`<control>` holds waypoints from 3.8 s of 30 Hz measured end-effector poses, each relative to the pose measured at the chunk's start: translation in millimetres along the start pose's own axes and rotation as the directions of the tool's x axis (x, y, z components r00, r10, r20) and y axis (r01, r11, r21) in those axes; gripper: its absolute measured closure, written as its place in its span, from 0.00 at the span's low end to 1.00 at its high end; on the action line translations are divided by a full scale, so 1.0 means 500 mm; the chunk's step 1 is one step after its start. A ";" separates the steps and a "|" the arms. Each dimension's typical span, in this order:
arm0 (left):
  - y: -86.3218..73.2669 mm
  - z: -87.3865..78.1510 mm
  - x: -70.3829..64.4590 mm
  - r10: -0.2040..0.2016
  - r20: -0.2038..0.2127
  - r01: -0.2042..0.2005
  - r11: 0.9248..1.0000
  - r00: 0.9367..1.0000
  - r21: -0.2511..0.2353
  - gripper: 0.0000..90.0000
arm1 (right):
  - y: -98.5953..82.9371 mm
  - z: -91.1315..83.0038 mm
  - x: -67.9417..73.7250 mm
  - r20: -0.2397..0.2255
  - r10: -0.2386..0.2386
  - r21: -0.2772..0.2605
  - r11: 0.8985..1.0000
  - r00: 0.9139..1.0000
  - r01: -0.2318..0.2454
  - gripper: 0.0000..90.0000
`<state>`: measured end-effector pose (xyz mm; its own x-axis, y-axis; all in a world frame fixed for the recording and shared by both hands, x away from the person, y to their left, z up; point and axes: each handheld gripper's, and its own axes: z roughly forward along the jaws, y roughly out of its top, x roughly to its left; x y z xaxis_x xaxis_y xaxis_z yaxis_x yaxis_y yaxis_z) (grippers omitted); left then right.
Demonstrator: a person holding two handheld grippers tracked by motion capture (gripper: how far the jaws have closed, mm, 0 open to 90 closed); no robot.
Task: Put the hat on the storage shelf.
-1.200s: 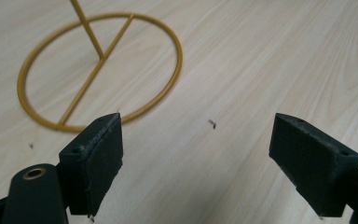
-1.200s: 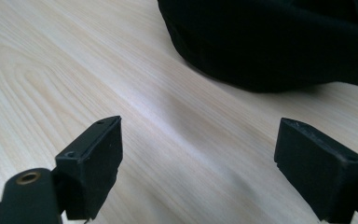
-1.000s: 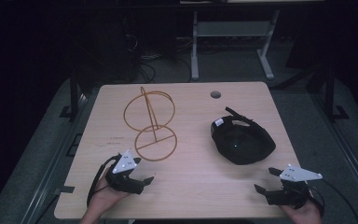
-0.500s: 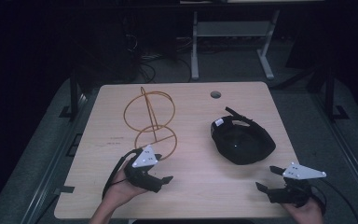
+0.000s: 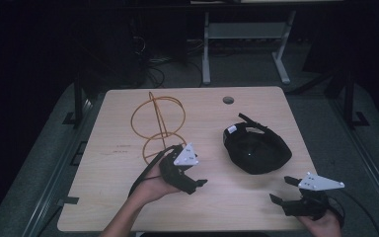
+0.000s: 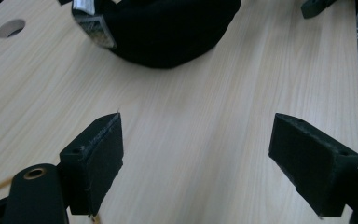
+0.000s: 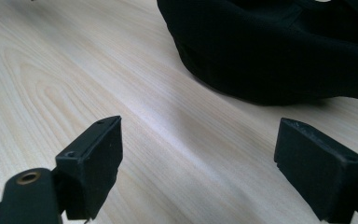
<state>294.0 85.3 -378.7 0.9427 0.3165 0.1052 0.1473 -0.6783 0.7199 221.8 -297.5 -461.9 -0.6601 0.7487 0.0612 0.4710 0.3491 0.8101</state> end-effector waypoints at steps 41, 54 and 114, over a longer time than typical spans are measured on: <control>0.181 0.240 0.041 0.156 0.167 -0.193 0.953 0.974 0.235 0.31 | -0.004 -0.006 -0.001 -0.031 -0.001 -0.006 1.000 1.000 0.001 0.19; 0.146 0.236 0.017 0.189 0.192 -0.234 0.940 0.963 0.247 0.56 | -0.005 -0.002 -0.006 -0.029 0.004 0.002 1.000 1.000 -0.004 0.19; 0.259 0.037 0.049 -0.040 0.425 0.103 0.987 0.904 -0.127 0.86 | 0.115 -0.011 0.012 -0.007 -0.057 -0.218 0.974 0.998 0.054 0.17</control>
<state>341.5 -6.8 -295.6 0.9738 0.0314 -0.2253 0.2048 -0.5526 0.8079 241.7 -275.9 -411.9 -0.6899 0.7236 0.0193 0.2959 0.2575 0.9199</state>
